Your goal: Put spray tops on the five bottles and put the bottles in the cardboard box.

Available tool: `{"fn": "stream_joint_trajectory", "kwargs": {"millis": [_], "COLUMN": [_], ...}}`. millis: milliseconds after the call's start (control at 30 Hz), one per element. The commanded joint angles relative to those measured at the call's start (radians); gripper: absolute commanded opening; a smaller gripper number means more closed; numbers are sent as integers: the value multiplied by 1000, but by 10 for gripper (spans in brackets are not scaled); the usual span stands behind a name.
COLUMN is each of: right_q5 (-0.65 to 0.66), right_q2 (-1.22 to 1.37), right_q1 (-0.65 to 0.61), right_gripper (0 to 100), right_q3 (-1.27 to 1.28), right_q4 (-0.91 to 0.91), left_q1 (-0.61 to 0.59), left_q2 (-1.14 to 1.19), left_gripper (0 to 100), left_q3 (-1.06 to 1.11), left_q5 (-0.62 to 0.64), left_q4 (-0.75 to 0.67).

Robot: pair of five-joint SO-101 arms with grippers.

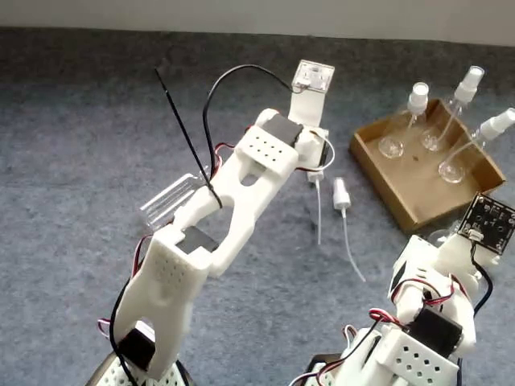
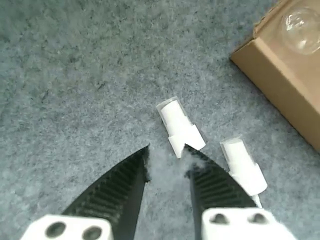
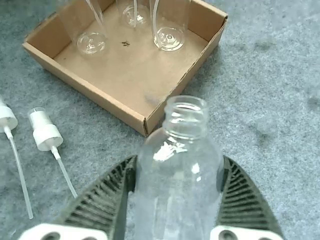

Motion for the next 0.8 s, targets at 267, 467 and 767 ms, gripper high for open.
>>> {"fn": "stream_joint_trajectory", "kwargs": {"millis": [267,467,767], "right_q5": [-9,-9,-8], "right_q2": [-15,-15,-15], "right_q1": [-1,-1,-1], "right_gripper": [155,155,155], "right_q3": [-12,-12,-12], "right_q4": [-30,-30,-30], "left_q1": [4,5,7], "left_q2": [31,117,209], "left_gripper": [145,145,145], "left_q3": [-59,-59,-59], "left_q5": [12,12,14], "left_q4": [-9,-104,-218]}}
